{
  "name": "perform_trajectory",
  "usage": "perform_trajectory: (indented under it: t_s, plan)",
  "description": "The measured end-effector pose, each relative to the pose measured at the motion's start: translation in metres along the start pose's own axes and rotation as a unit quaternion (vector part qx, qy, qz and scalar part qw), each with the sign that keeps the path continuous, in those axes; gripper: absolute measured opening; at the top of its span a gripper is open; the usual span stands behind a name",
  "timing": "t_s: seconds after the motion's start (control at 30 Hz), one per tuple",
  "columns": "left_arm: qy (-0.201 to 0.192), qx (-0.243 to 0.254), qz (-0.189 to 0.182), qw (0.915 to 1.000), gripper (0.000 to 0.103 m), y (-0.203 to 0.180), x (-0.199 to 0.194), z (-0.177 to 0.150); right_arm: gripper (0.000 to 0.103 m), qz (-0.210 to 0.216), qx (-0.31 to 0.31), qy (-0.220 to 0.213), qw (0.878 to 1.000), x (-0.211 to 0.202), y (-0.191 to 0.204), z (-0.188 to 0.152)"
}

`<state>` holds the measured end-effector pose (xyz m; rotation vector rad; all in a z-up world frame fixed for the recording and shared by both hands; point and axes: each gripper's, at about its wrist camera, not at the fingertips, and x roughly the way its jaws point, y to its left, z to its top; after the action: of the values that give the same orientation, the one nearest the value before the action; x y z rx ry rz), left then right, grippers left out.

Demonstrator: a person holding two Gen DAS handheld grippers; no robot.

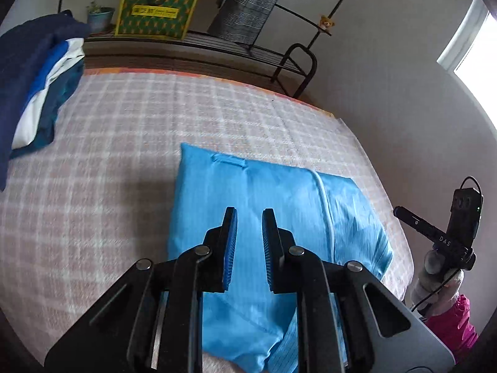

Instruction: Fold large clothes

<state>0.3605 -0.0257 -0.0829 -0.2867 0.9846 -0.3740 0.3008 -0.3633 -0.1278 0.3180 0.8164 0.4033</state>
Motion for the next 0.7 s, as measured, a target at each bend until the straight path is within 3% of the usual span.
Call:
perform_trajectory:
  t_s: [0.1,0.2,0.27,0.33,0.4,0.53,0.63,0.7]
  plan:
    - [0.009,0.020,0.005,0.9998,0.014,-0.017,0.033,0.014,0.027,0.000,-0.012,0.012,1.000,0.036,0.008,0.011]
    - [0.031,0.027,0.003,0.9991,0.014,-0.028,0.074,0.016,0.027,0.011,0.014,0.039,0.999,0.067,0.001,0.013]
    - [0.039,0.020,0.022,0.9988,0.014,-0.021,0.097,0.019,0.027,0.011,0.030,0.060,0.998,0.088,-0.006,0.010]
    - [0.052,0.018,0.044,0.9975,0.014,-0.006,0.117,0.017,0.023,-0.016,0.021,0.083,0.996,0.107,-0.011,0.002]
    - [0.071,-0.007,0.039,0.9967,0.012,0.011,0.130,0.009,0.022,-0.031,0.012,0.103,0.994,0.119,-0.013,-0.006]
    - [0.063,0.001,0.024,0.9977,0.010,0.017,0.130,0.005,0.022,-0.043,0.015,0.106,0.993,0.108,-0.018,-0.004]
    - [0.060,-0.012,0.019,0.9980,0.010,0.020,0.125,0.003,0.027,-0.029,0.063,0.074,0.995,0.070,-0.035,0.001]
    - [0.058,-0.013,0.021,0.9980,0.010,0.020,0.117,0.003,0.030,-0.033,0.060,0.060,0.996,0.050,-0.042,0.002]
